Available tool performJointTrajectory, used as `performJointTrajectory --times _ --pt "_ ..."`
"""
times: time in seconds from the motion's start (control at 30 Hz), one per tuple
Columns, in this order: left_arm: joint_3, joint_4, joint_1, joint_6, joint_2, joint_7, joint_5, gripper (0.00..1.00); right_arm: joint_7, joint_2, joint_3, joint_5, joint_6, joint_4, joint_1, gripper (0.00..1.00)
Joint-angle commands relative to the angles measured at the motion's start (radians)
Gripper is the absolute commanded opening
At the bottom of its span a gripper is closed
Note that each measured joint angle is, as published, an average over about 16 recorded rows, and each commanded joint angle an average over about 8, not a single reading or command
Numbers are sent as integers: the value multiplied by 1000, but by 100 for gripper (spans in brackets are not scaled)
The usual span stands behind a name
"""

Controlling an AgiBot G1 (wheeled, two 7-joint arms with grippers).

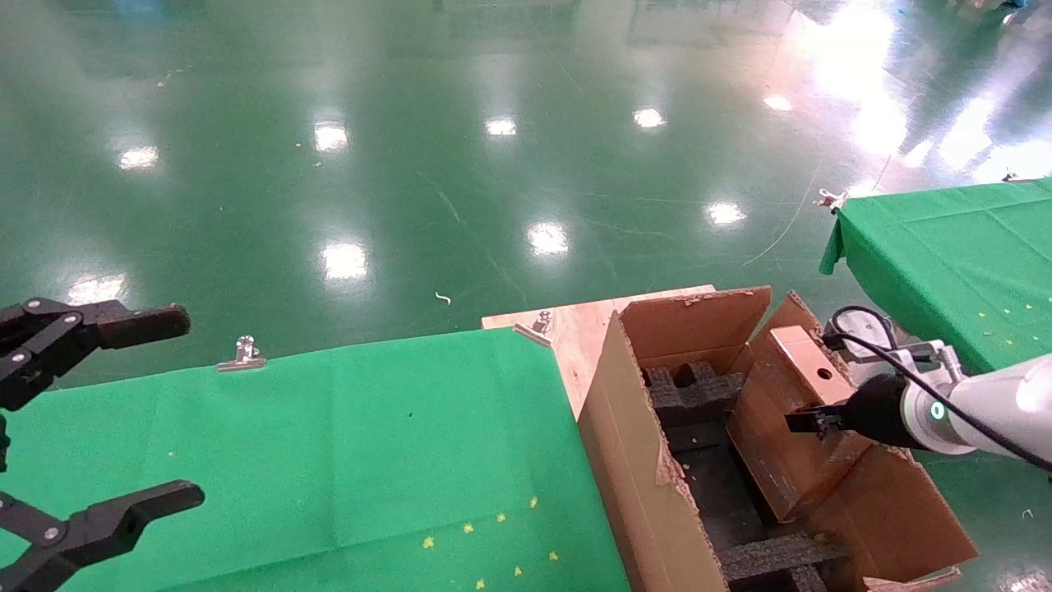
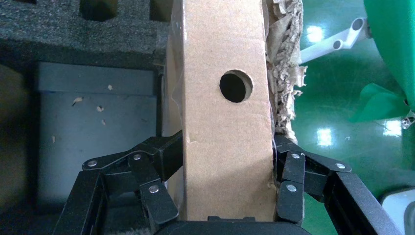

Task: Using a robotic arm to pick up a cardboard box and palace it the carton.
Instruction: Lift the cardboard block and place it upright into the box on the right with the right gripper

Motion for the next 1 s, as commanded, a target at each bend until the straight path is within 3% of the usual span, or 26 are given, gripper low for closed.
performJointTrajectory --times 0.03,0.43,1.0 --pt "0 0 0 0 0 0 0 100 38 3 -1 -36 21 1 -19 0" --pt "0 0 0 0 0 0 0 100 211 -19 10 -170 53 7 -105 0" --pt "0 0 0 0 0 0 0 100 218 -32 -10 -140 71 8 -150 0"
